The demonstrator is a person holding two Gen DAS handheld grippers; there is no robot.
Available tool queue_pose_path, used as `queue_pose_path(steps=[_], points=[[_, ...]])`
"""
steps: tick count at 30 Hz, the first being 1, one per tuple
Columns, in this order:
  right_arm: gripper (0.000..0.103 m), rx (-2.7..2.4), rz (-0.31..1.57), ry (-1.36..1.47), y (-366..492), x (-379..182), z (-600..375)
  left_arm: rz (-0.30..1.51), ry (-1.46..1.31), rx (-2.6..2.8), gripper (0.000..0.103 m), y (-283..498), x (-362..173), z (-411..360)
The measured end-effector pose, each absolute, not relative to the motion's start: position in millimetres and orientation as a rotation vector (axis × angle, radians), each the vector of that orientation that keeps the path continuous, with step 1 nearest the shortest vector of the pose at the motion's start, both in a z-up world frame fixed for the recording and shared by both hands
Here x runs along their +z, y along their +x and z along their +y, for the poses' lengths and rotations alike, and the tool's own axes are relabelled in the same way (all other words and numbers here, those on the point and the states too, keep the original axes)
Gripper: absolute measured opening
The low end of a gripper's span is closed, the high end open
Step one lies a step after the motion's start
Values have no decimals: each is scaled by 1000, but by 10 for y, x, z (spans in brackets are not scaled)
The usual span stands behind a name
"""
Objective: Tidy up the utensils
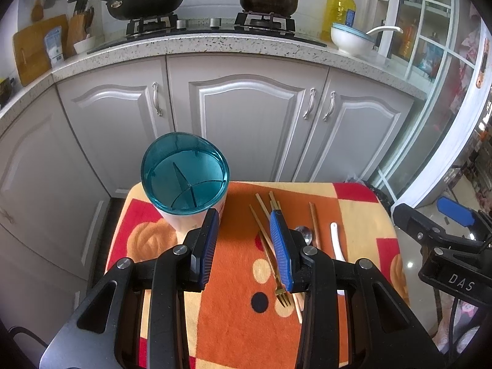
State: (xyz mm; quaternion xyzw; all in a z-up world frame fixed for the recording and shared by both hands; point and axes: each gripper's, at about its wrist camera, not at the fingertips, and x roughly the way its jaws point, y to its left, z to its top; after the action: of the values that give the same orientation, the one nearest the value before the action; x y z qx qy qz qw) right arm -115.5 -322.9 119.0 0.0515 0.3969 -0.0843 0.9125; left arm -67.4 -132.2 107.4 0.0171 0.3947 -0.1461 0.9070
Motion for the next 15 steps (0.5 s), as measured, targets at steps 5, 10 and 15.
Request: queue_pose_path(steps=[5,10,15], points=[[98,-169,826,106,-1157,1138,-3271,851,18,-309,33,-620,974,-1281],[98,-156,858,110,-1124,1004,-3351,920,-15,-333,33,-539,763,-1254],[98,-138,902,122,-1073,766,-3435,994,-55,-359,33,-450,444,-1273]])
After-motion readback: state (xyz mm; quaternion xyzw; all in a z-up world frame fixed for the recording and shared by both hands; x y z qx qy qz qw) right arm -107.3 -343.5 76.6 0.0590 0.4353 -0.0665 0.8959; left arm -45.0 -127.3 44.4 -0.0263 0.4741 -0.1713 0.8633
